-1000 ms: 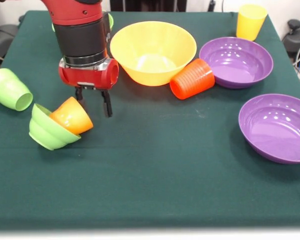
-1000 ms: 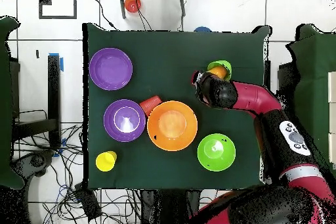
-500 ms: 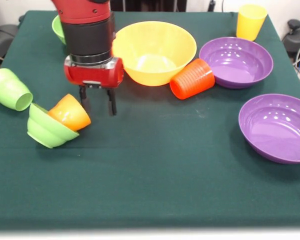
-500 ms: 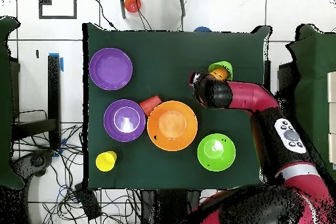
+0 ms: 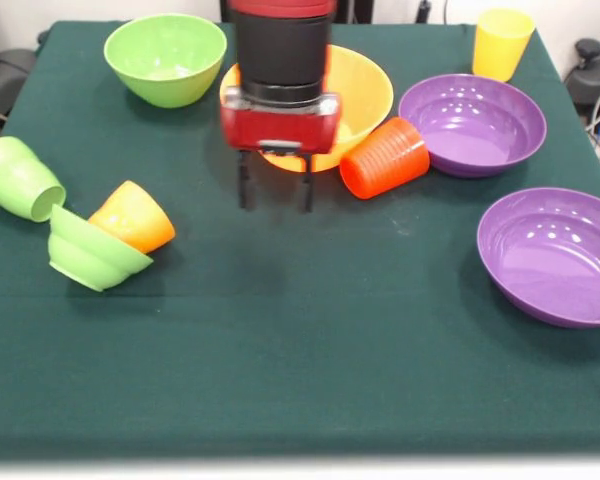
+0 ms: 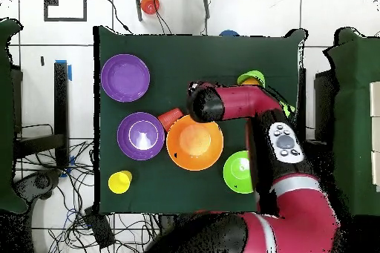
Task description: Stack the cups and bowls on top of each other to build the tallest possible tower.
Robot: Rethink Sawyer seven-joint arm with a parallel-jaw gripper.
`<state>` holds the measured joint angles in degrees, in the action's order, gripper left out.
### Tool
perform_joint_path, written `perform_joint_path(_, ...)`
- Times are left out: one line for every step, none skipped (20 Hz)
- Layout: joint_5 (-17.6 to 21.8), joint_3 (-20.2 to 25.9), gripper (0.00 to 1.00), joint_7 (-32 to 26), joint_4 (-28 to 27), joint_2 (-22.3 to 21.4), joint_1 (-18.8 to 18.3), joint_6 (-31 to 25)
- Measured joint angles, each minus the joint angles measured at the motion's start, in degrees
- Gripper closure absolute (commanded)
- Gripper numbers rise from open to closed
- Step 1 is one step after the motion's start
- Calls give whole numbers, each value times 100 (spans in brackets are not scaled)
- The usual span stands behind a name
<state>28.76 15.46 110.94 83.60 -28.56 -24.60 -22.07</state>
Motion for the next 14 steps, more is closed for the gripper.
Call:
perform_joint_path(-15,-81,0,22,12,-18,129,5)
perform_joint_path(-31,-162,0,44,24,-35,257,9)
perform_joint_path(-45,-236,0,66,29,-43,371,9)
perform_joint_path(-64,-313,0,94,31,-47,485,8)
perform_joint_path(-82,-398,0,126,29,-46,600,9)
perform_joint_path(-109,-510,0,172,31,-44,744,9)
perform_joint_path(-132,-601,0,212,29,-38,860,9)
perform_joint_path(-157,-723,0,265,23,-24,1006,9)
perform_joint_path(-174,-853,0,318,8,5,1153,7)
perform_joint_path(-189,-981,0,371,-16,43,1297,0)
perform_joint_path(-202,-1249,0,473,-95,159,1572,-10)
perform_joint_path(-203,-1377,0,523,-142,235,1694,-10)
perform_joint_path(-203,-1454,0,552,-171,287,1763,-10)
perform_joint_path(-204,-1567,0,597,-217,377,1853,-9)
